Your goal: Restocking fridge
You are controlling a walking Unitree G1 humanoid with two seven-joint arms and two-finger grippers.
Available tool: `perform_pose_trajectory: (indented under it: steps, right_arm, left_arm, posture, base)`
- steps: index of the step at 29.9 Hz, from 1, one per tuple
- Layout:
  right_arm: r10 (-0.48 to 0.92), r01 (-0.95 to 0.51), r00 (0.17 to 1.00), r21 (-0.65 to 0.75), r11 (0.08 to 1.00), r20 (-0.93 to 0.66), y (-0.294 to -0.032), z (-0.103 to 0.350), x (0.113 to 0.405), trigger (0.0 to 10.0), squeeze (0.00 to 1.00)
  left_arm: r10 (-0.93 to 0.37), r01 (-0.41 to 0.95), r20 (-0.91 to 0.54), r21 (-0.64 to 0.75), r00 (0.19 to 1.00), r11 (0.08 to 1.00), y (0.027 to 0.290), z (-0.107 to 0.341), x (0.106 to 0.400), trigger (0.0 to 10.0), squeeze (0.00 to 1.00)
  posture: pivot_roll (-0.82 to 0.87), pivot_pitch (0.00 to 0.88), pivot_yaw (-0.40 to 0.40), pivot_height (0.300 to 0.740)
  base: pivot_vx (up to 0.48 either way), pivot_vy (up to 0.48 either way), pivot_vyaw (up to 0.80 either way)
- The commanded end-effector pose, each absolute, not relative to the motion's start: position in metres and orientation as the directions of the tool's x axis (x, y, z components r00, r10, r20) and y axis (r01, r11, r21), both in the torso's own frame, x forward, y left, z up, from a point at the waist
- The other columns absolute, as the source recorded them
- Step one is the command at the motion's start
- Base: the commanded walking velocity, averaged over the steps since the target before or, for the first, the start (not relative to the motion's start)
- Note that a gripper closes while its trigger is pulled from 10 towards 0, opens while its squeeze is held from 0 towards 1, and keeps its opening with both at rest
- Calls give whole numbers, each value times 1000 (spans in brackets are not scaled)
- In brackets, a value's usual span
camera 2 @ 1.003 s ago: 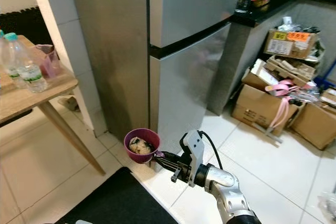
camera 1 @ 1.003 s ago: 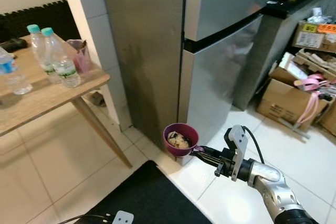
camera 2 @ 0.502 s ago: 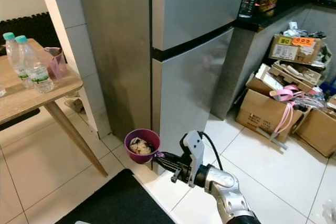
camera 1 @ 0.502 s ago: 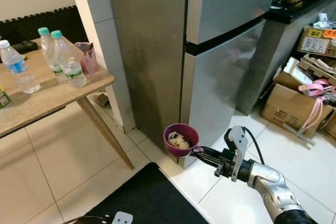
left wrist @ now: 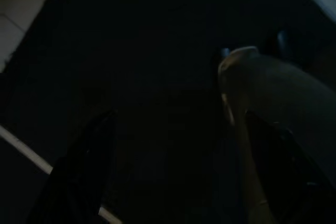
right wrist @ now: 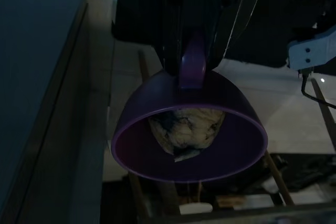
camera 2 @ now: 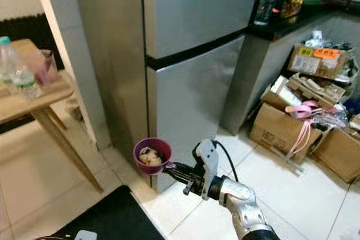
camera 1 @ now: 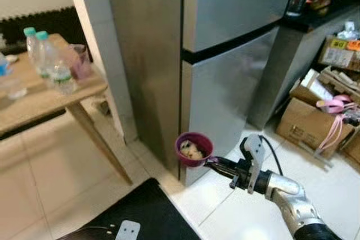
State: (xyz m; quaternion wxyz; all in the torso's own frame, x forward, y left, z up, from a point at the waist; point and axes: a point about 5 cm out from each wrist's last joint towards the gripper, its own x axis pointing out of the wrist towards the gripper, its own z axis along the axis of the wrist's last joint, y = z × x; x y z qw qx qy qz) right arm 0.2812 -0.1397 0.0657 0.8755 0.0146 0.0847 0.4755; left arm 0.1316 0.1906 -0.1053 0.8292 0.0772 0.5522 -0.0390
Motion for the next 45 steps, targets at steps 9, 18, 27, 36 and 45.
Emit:
perform_pose_trajectory:
  steps: [9,18,27,36,45]
  right_arm:
    - [840,-836,530,94,540,-112,-137,69,282,10000,0]
    - [842,-839,527,89,537,-117,-137,68,281,10000,0]
    - [846,-842,521,90,531,-117,-135,67,281,10000,0]
    - [844,-840,523,97,534,-121,-132,64,279,10000,0]
    - [848,-842,518,104,529,-114,-129,64,279,10000,0]
  left_arm:
    - [-7,155,-942,48,336,987,186,-110,119,10000,0]
    - [18,140,-937,71,348,988,189,-109,122,10000,0]
    - [21,143,-934,77,357,987,189,-108,126,10000,0]
    - [16,174,-938,81,346,981,194,-108,122,10000,0]
    - [14,176,-940,78,342,981,199,-108,119,10000,0]
  posture:
    - [-59,0,-9,740]
    - [-61,0,-9,740]
    - [-59,0,-4,740]
    - [-58,0,-3,740]
    - [-57,0,-5,740]
  base:
    - [0,-267,0]
    - [0,0,0]
    - [0,0,0]
    - [0,0,0]
    - [109,0,0]
